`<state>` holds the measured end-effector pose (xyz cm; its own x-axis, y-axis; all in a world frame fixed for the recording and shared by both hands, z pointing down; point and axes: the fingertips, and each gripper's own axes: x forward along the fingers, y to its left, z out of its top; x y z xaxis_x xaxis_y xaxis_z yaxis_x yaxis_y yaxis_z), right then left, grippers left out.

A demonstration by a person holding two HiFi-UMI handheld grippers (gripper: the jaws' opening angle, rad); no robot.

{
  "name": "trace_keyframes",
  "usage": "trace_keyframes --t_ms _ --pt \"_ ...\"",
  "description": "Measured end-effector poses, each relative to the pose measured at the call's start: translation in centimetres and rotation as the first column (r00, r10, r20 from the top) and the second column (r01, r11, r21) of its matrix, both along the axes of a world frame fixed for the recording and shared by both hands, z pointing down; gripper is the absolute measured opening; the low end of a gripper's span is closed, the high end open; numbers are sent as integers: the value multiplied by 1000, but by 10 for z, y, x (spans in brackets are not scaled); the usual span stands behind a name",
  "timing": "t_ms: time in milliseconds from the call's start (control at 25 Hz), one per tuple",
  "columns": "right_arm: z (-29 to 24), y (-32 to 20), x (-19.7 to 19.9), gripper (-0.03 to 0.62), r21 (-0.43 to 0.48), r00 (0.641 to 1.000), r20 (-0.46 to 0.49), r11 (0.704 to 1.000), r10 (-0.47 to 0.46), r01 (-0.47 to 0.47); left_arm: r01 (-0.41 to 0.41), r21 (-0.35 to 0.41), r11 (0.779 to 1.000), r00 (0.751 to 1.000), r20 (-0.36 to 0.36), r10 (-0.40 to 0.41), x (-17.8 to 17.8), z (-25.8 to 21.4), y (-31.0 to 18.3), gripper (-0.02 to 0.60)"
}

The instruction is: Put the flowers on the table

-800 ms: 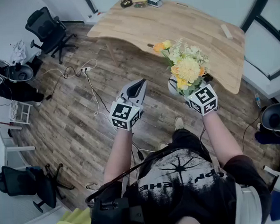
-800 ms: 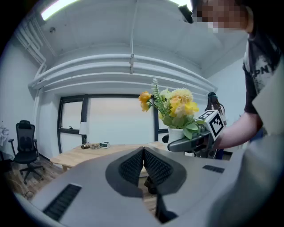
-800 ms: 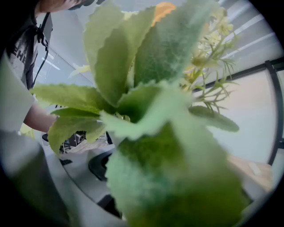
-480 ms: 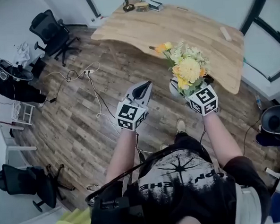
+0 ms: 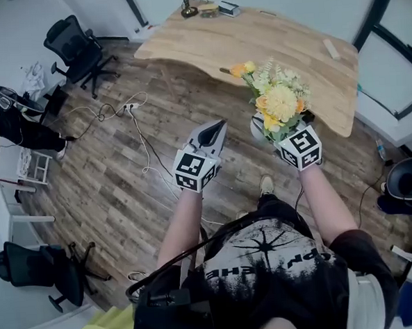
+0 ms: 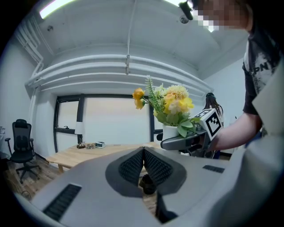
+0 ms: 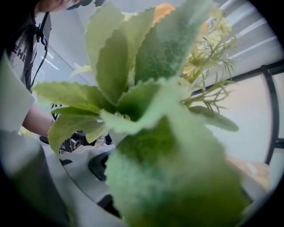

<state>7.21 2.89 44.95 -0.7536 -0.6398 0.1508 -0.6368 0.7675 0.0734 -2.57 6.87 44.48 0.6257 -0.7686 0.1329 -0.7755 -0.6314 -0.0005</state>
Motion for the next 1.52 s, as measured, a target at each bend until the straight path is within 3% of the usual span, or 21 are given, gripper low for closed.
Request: trace_keyframes --t_ms 840,1040,1520 --pt "6 -12 1 261 3 1000 11 1000 -3 2 -10 -29 1000 1000 16 10 -8 21 -19 14" --pt "14 -52 3 261 -11 1000 8 1000 -17 17 3 -40 999 1000 24 -2 -4 29 -53 14" --pt "9 -182 -15 261 -1 988 -10 988 -153 153 128 -60 990 991 31 -127 -14 16 -180 14"
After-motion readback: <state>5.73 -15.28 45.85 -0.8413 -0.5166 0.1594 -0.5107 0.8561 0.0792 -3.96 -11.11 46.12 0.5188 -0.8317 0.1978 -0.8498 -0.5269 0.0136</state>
